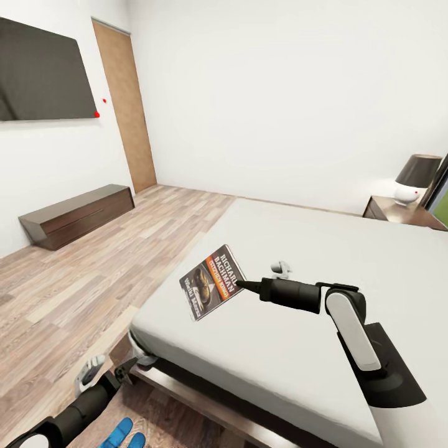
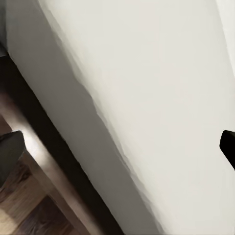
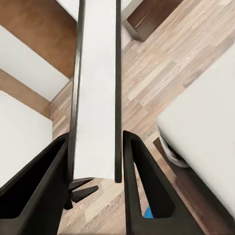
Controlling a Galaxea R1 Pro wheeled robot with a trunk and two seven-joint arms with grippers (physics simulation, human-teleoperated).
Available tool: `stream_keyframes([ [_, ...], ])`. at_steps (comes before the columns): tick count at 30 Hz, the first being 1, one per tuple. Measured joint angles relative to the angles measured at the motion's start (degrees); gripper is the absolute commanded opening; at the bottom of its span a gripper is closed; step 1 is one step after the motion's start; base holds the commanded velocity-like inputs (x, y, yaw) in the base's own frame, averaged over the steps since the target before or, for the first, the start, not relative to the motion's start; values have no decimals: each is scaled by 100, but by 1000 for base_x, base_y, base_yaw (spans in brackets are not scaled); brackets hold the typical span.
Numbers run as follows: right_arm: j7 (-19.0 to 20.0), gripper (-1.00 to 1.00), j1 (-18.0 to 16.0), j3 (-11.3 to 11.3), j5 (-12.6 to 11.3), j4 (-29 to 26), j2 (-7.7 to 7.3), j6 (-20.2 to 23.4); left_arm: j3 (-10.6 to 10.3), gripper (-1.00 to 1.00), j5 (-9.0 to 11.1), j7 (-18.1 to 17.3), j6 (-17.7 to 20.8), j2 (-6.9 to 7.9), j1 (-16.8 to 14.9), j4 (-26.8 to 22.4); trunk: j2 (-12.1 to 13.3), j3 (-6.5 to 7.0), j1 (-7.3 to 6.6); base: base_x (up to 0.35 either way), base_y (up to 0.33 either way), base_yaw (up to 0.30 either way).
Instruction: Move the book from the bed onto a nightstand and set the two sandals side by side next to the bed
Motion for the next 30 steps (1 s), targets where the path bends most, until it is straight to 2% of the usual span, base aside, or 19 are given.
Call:
stream_keyframes([
  [30,0,-100,22,30,3,-55,3,0,7,100,1,-8,-10,0,-9,94,0,185,0,0,0,231],
])
